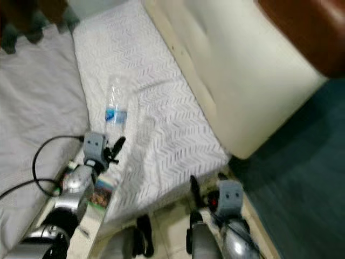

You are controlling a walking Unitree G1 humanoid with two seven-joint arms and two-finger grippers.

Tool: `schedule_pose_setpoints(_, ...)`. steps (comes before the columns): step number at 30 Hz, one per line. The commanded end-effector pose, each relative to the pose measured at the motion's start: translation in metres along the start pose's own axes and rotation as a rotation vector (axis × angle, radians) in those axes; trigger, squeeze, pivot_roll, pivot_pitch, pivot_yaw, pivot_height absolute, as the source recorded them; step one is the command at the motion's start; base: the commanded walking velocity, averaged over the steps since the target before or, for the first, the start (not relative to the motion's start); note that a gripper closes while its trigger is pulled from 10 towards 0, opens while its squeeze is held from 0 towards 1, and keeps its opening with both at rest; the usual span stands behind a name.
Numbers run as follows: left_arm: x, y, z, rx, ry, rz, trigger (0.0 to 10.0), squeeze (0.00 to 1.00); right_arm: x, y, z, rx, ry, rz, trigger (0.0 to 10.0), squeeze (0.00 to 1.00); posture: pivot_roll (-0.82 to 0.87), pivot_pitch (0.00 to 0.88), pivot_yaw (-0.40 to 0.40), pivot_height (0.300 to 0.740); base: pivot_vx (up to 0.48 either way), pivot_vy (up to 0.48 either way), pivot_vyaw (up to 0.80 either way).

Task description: Clean up the room

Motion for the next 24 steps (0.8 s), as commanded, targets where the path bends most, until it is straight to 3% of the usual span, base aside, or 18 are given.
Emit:
schedule_pose_setpoints(1, -0.003, 0.012, 0.007, 0.064, 0.001, -0.035, 0.0, 0.00, 0.007, -0.007, -0.006, -0.006, -0.017, -0.016, 10.0, 0.00, -0.03, 0.019, 0.116, 0.740, 0.000, 0.000, 0.00)
schedule_pose_setpoints(2, -0.003, 0.012, 0.007, 0.064, 0.001, -0.035, 0.0, 0.00, 0.007, -0.007, -0.006, -0.006, -0.017, -0.016, 10.0, 0.00, -0.03, 0.019, 0.116, 0.740, 0.000, 0.000, 0.00)
schedule_pose_setpoints(4, 0.005, 0.036, 0.015, 0.154, 0.005, -0.060, 0.0, 0.00, 0.015, 0.004, -0.023, 0.029, -0.023, -0.007, 10.0, 0.00, 0.00, 0.000, 0.110, 0.740, 0.000, 0.000, 0.00)
schedule_pose_setpoints(6, 0.009, 0.041, 0.018, 0.172, 0.006, -0.055, 0.0, 0.00, 0.018, 0.007, -0.028, 0.038, -0.026, -0.002, 10.0, 0.00, 0.01, 0.000, 0.099, 0.740, 0.000, 0.000, 0.00)
schedule_pose_setpoints(9, 0.018, 0.049, 0.037, 0.203, 0.019, -0.048, 0.0, 0.00, 0.027, 0.015, -0.034, 0.058, -0.039, 0.006, 10.0, 0.00, 0.00, 0.000, 0.080, 0.740, 0.000, 0.000, 0.00)
schedule_pose_setpoints(10, 0.018, 0.039, 0.056, 0.176, 0.080, -0.018, 0.0, 0.00, 0.040, 0.019, -0.034, 0.071, -0.060, 0.010, 10.0, 0.00, -0.01, 0.000, 0.050, 0.740, 0.000, 0.000, 0.00)
schedule_pose_setpoints(11, 0.018, 0.039, 0.056, 0.176, 0.080, -0.018, 0.0, 0.00, 0.040, 0.019, -0.034, 0.071, -0.060, 0.010, 10.0, 0.00, -0.01, 0.000, 0.050, 0.740, 0.000, 0.000, 0.00)
schedule_pose_setpoints(12, 0.007, 0.016, 0.066, 0.116, 0.173, 0.021, 0.0, 0.00, 0.055, 0.020, -0.027, 0.069, -0.090, 0.014, 10.0, 0.00, 0.00, 0.000, 0.011, 0.740, 0.000, 0.000, 0.00)
schedule_pose_setpoints(14, 0.000, 0.009, 0.063, 0.091, 0.221, 0.049, 0.0, 0.00, 0.065, 0.015, -0.023, 0.052, -0.116, -0.001, 10.0, 0.00, 0.01, 0.000, 0.001, 0.740, 0.000, 0.000, 0.00)
schedule_pose_setpoints(17, 0.004, 0.009, 0.055, 0.070, 0.209, 0.050, 0.0, 0.00, 0.068, 0.006, -0.024, 0.021, -0.122, -0.005, 10.0, 0.00, 0.00, 0.000, 0.005, 0.740, 0.000, 0.000, 0.00)
schedule_pose_setpoints(20, 0.023, 0.007, 0.056, 0.032, 0.121, 0.008, 0.0, 0.00, 0.054, 0.001, -0.031, 0.012, -0.083, 0.014, 10.0, 0.00, -0.01, 0.000, 0.051, 0.740, 0.000, 0.000, 0.00)
schedule_pose_setpoints(22, 0.027, 0.005, 0.059, 0.011, 0.106, -0.003, 0.0, 0.00, 0.048, 0.000, -0.033, 0.013, -0.061, 0.019, 10.0, 0.00, -0.01, 0.000, 0.066, 0.740, 0.000, 0.000, 0.00)
schedule_pose_setpoints(23, 0.029, 0.004, 0.061, -0.008, 0.096, -0.005, 9.8, 0.00, 0.042, 0.001, -0.033, 0.029, -0.041, -0.012, 10.0, 0.00, -0.01, 0.000, 0.068, 0.740, 0.000, 0.000, 0.45)
schedule_pose_setpoints(24, 0.030, 0.002, 0.061, -0.021, 0.089, -0.003, 10.0, 0.00, 0.036, 0.000, -0.033, 0.032, -0.020, -0.029, 10.0, 0.00, -0.01, 0.000, 0.068, 0.740, 0.000, 0.000, 0.57)
Point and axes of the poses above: a point about 5 cm out from each wrist's last joint towards the gripper, its own z axis pointing back from the gripper into the wrist, its own y axis along the axis of the wrist's last joint, x = y × z, the point moved 5 cm from there along -z, pointing out of the wrist towards the gripper, and after that the axes turned 3 degrees about -z, right-handed, at the moved point
